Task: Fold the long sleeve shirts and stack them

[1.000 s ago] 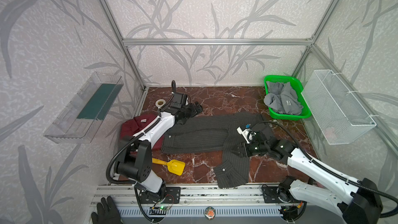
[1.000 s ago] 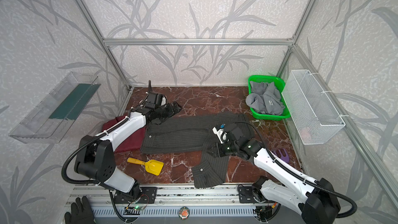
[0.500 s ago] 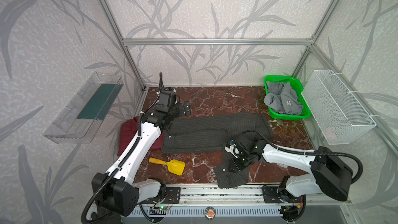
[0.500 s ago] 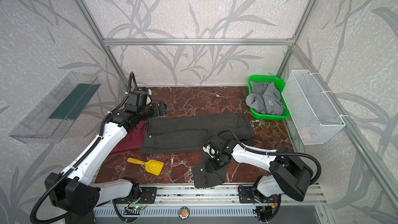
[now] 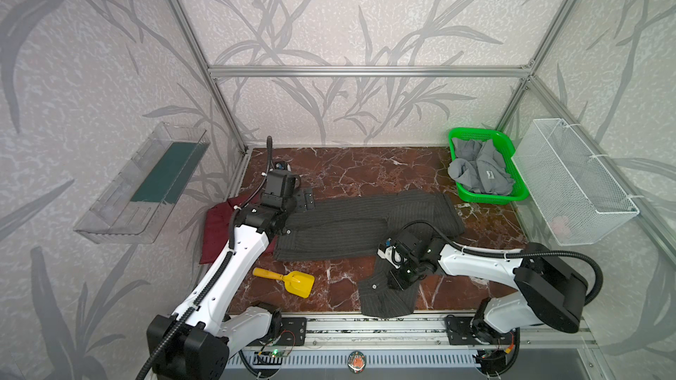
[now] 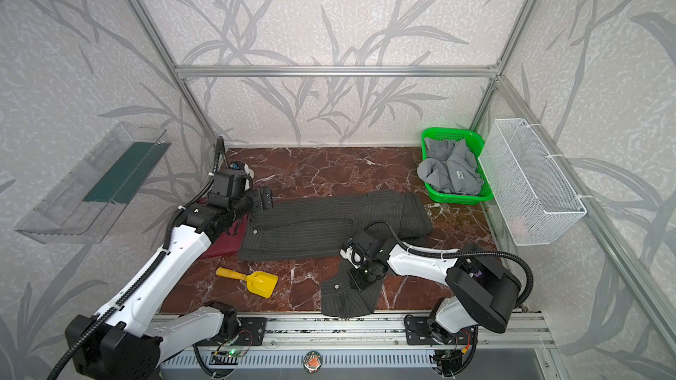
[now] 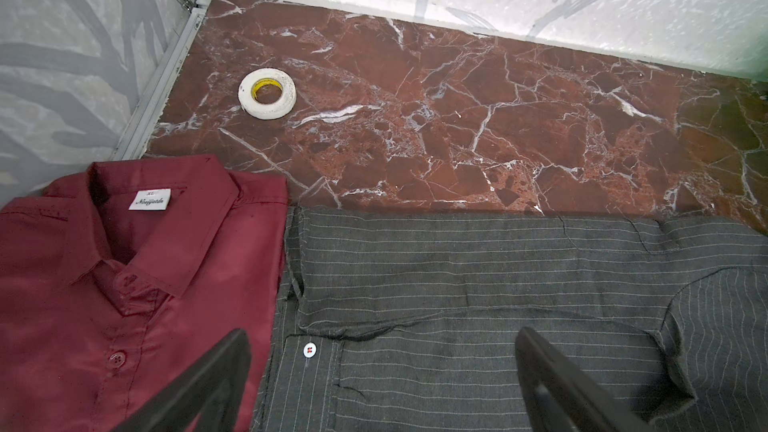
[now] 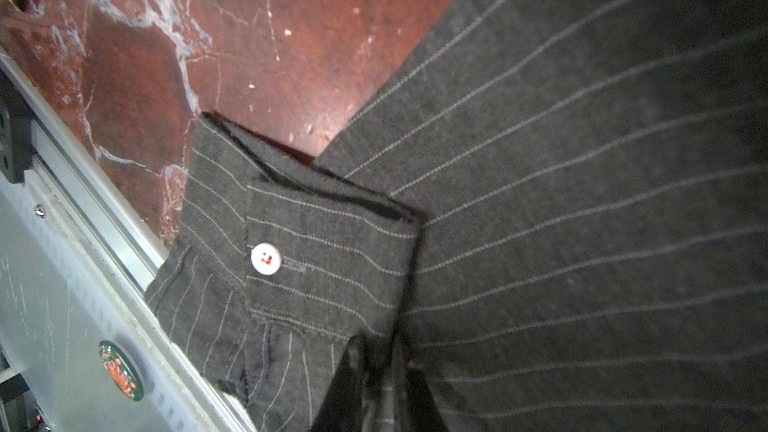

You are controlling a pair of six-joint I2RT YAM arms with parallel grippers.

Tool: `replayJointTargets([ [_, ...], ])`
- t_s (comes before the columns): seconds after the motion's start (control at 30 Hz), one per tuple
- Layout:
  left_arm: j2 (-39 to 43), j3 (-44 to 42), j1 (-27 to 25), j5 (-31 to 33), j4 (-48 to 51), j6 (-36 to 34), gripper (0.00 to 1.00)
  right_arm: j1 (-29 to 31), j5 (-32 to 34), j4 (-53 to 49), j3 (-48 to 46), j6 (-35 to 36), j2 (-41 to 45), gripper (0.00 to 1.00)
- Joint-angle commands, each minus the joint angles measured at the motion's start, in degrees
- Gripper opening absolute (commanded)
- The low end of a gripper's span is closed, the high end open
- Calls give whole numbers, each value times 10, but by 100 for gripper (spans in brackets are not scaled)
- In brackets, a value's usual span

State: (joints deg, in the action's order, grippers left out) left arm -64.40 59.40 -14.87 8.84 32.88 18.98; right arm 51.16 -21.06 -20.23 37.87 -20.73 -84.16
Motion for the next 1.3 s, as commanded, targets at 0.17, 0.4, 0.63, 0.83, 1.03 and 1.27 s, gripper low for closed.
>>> replayJointTargets([
  [0.17,11,-7,3,15,-5,-13,99,6,43,-65,18,9,96,1],
  [0.4,10,-7,5,14,-4,-12,99,6,72,-137,74,41,178,0],
  [0.63,15,-8,7,22,-6,-11,99,0,103,-118,147,95,227,0],
  [0.83,32,-12,12,46,-7,-8,99,-50,45,-102,283,141,119,0],
  [1.03,56,-21,20,87,-11,1,99,-72,-20,-97,441,193,-27,0],
  [1.27,86,-36,31,110,-24,13,99,-81,-77,-167,671,237,-213,0],
])
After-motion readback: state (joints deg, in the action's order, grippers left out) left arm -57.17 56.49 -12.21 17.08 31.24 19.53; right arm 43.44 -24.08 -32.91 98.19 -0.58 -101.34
